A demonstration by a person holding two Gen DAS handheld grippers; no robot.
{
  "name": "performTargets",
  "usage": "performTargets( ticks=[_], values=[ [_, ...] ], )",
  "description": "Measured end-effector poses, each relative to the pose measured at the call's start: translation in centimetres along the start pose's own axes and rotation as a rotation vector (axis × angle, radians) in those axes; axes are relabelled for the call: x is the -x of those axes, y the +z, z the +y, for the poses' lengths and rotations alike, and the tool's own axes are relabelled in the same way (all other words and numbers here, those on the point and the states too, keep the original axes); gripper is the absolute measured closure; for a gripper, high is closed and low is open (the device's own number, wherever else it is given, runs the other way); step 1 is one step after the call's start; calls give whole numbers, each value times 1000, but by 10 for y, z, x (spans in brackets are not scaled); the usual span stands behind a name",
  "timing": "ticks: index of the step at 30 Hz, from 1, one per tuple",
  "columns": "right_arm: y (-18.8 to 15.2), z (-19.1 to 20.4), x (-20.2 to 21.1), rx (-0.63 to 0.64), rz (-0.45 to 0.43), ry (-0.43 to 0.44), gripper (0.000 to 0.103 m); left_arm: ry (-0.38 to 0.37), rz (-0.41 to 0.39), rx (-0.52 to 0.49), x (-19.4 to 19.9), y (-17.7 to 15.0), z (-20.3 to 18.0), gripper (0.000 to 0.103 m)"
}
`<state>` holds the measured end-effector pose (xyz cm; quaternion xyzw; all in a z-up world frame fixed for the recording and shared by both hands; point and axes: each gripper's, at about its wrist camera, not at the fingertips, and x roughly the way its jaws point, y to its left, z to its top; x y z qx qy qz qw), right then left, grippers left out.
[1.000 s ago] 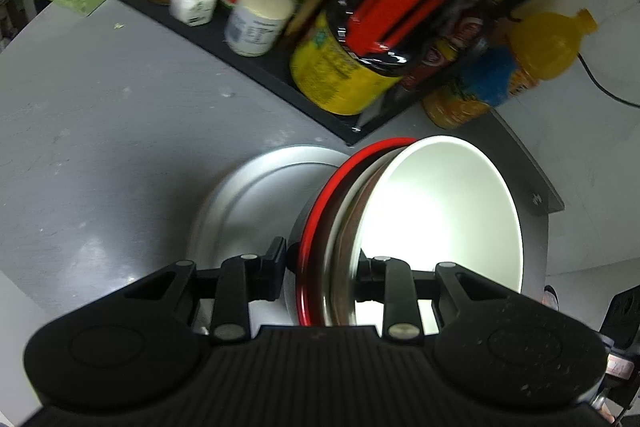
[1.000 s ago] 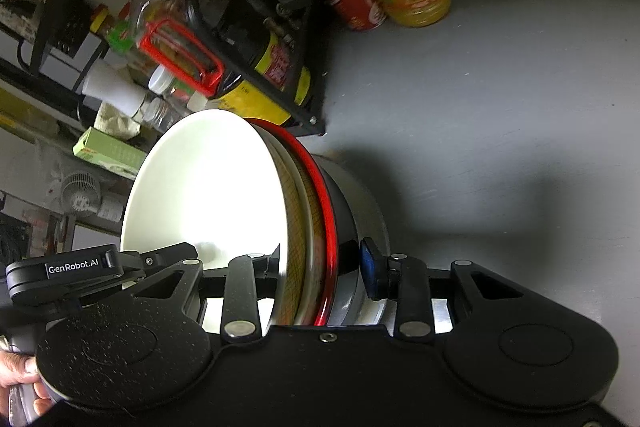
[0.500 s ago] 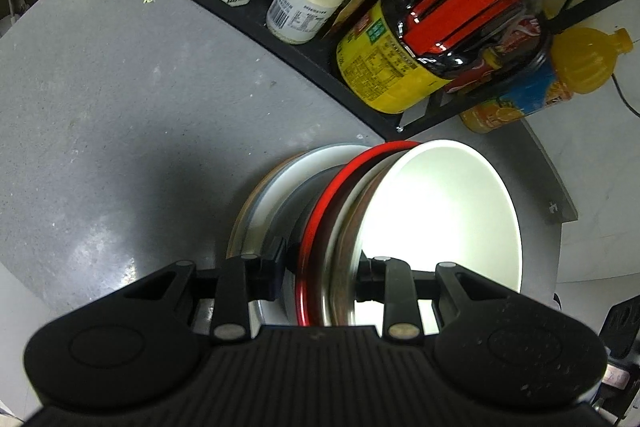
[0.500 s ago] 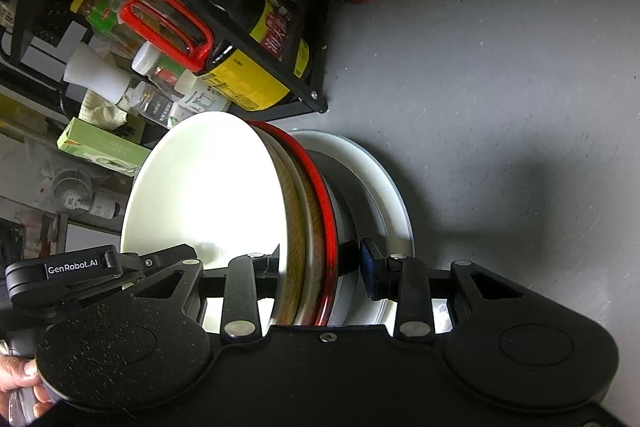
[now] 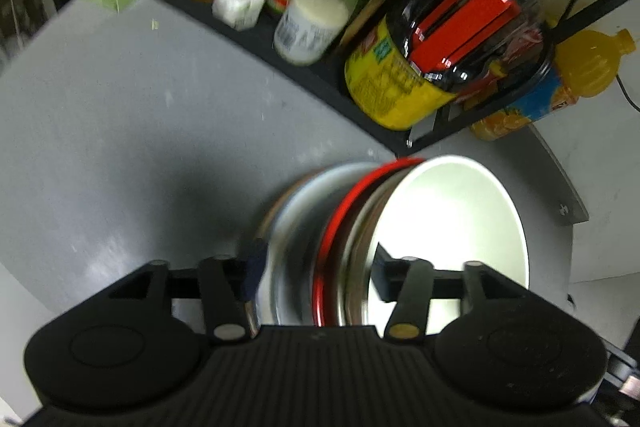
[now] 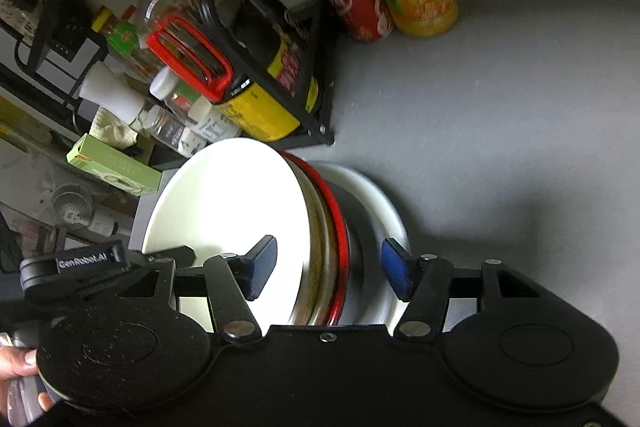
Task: Organize plates and bowls
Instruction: 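Carry the nested bowls with both grippers onto the plate stack, then open both grippers and lift them away from the stack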
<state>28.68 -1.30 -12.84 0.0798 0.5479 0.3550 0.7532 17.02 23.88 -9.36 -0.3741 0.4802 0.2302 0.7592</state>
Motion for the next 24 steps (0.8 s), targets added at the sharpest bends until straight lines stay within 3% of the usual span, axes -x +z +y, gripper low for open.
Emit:
performTargets(
  ticks=[3,9,20,24],
  values=[
    [-4,0,10,-10,-48,-36,34,6,-37,-43,8,0,-3,27],
    [-16,-6,30,-33,-152,-111,11,11,-73,-146,20,1,-12,18],
    [-33,-7,63,-112,-287,-166,2,-2,-118,-265,41,2,-26,16],
    [-40,-4,82,-101,-335,-184,0,-29,-152,-289,56,-2,-33,9]
  ],
)
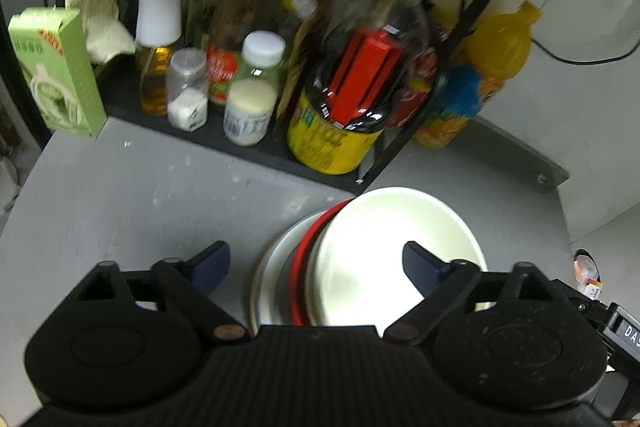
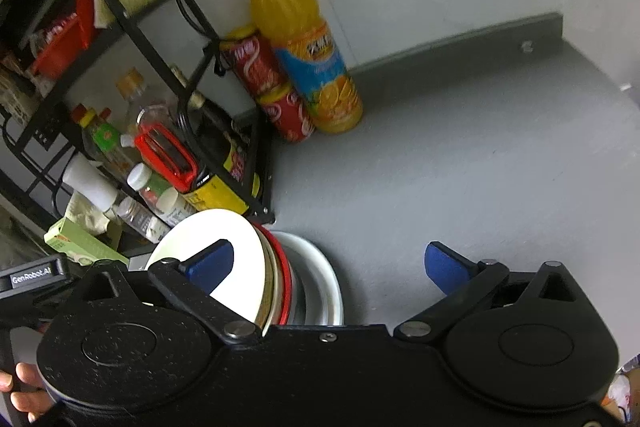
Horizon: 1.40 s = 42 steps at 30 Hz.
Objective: Organize plates and bowls
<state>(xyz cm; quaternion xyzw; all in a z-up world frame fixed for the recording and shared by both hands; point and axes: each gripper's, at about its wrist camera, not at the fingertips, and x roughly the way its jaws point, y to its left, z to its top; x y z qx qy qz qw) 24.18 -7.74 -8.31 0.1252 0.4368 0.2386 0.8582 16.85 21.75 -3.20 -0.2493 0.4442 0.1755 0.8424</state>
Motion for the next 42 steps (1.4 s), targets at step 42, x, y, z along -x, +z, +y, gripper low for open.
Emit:
performTargets(
  ticks=[42],
  values=[
    [-151,15,263,102,-310,-248,0,-109,-203,-335,220,-196,-10,1]
  ],
)
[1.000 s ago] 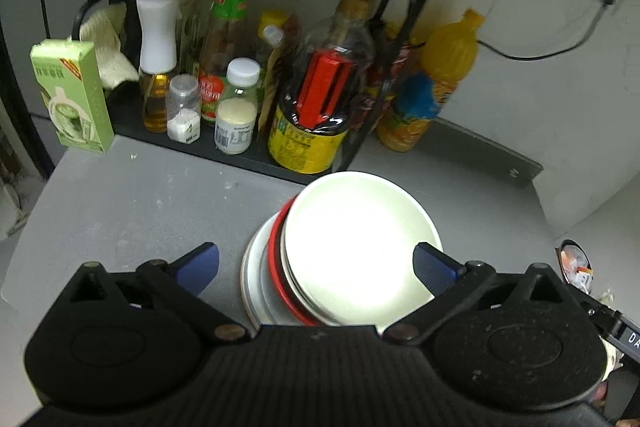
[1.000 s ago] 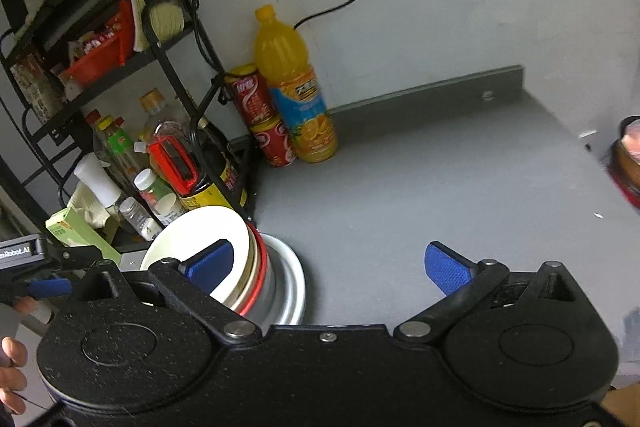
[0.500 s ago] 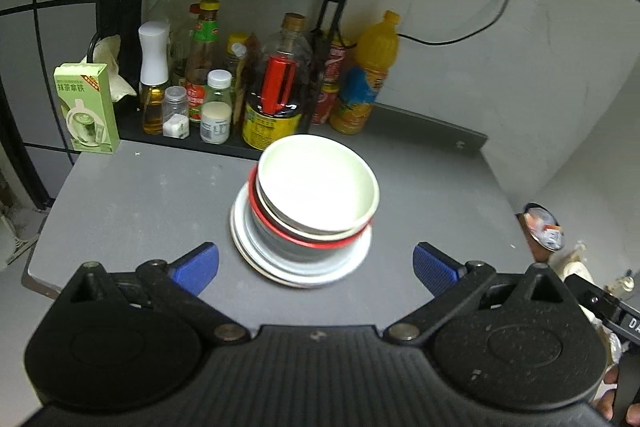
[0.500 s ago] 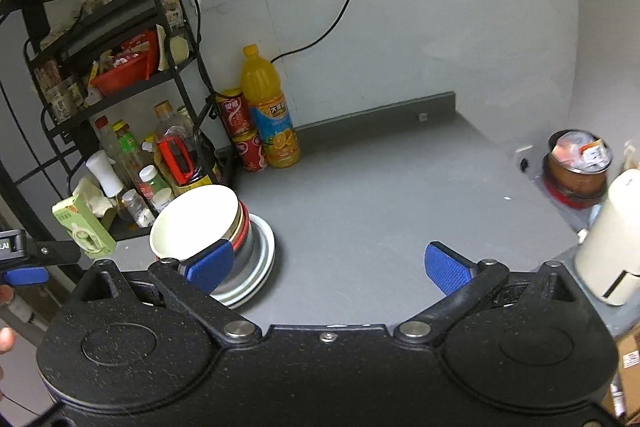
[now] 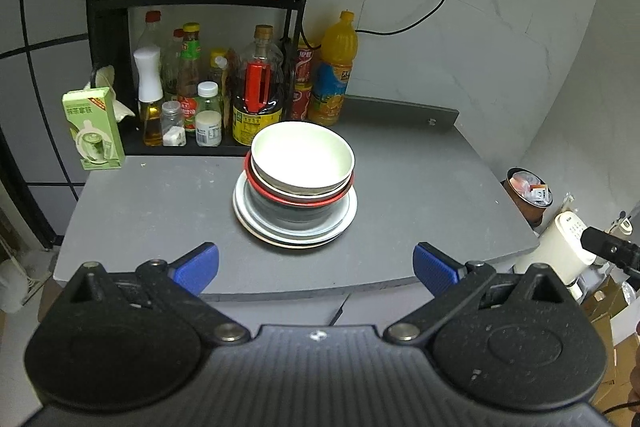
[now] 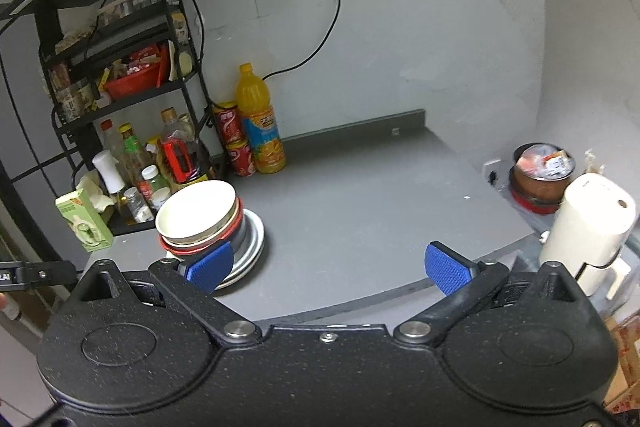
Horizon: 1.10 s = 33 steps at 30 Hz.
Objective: Organize plates and bowls
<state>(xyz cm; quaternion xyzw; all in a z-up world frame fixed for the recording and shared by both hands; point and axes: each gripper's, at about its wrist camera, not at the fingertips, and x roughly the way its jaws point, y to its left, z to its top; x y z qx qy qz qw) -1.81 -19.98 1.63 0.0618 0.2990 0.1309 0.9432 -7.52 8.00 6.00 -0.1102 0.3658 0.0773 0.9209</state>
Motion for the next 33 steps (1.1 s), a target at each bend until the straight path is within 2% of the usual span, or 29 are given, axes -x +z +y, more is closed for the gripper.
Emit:
performTargets(
  ticks=[10,19,24,33],
  values=[
    [-26,4,24,9,2,-49,0,-23,6,-45,18,-19,2,1],
    [-45,18,35,31,-32,-95,0,-45,17,-90,21,-32,5,1],
    [-53,24,34,52,-11,-87,0,-34,8,-95,23,-36,8,1],
    [-69,31,38,54,-4,-83,0,-59,17,-112,22,-48,6,1]
  ],
)
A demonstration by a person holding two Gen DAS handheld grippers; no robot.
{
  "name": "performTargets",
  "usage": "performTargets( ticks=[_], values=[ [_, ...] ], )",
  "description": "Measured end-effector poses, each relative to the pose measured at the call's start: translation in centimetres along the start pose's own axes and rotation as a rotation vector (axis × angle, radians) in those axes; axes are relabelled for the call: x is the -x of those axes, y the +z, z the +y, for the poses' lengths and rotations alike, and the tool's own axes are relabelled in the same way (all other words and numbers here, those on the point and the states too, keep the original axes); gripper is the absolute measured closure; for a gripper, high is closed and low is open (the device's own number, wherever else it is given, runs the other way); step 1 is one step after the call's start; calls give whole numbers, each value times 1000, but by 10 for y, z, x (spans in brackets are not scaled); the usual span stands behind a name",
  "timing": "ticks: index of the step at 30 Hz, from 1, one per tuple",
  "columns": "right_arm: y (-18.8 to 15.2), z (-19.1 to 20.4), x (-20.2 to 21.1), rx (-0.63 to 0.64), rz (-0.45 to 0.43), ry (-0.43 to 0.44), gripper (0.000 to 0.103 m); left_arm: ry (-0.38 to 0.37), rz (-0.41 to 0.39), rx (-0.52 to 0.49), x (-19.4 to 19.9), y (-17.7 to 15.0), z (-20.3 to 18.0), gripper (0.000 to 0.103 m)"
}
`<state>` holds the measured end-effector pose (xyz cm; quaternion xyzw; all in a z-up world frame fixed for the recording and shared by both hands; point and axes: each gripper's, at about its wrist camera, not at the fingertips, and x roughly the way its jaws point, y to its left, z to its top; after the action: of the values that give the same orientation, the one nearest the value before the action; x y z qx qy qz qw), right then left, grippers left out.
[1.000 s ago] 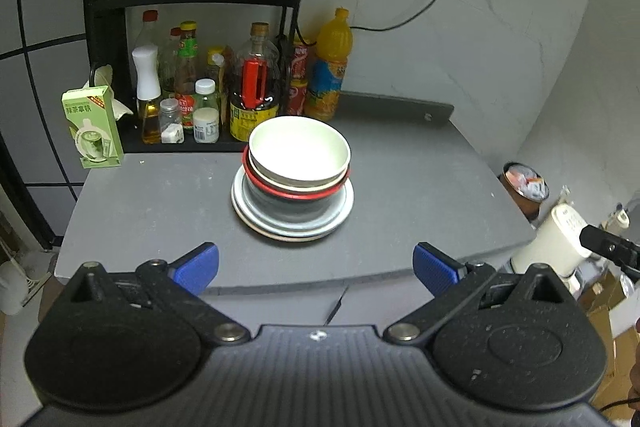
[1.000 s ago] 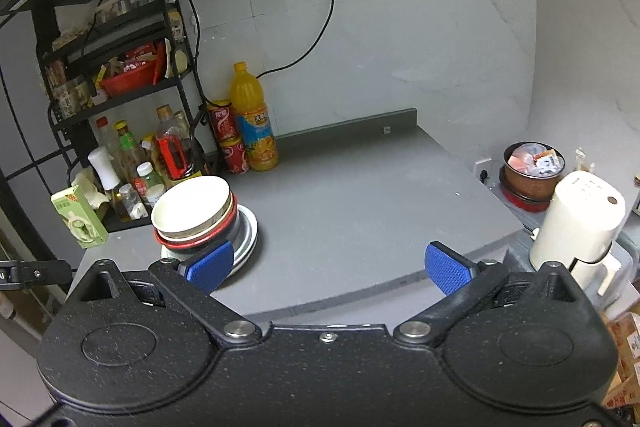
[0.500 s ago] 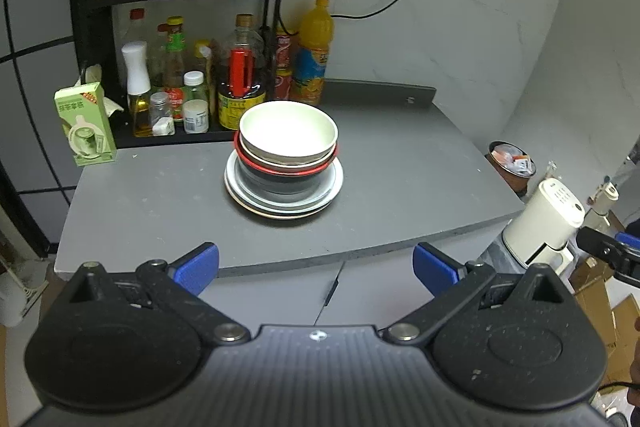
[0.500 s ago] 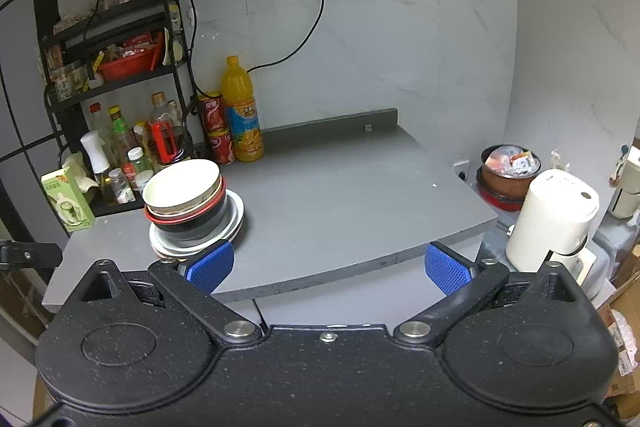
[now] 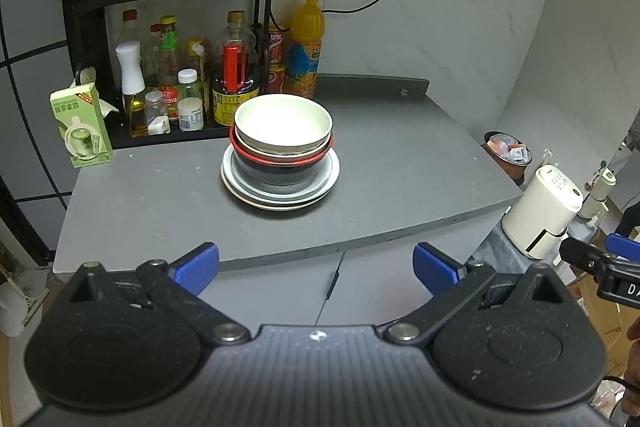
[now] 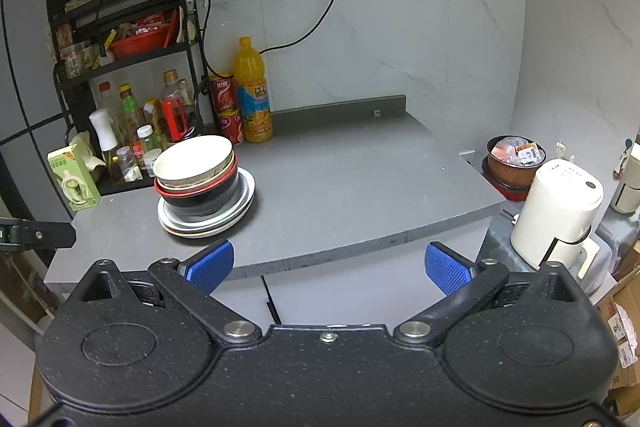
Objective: Organize plates and bowls
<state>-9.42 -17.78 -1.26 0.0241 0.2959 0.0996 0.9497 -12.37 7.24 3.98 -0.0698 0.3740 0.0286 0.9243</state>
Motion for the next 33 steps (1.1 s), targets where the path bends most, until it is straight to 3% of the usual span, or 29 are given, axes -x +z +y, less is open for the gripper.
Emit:
performTargets(
  ticks=[15,33],
  values=[
    [-1,-2,-7,6,37,10,0,2,16,-11,-10,-7,-3,1],
    [6,-9,-4,6,-3,0,0,-11,-5,-14,-12,2,-7,1]
  ],
)
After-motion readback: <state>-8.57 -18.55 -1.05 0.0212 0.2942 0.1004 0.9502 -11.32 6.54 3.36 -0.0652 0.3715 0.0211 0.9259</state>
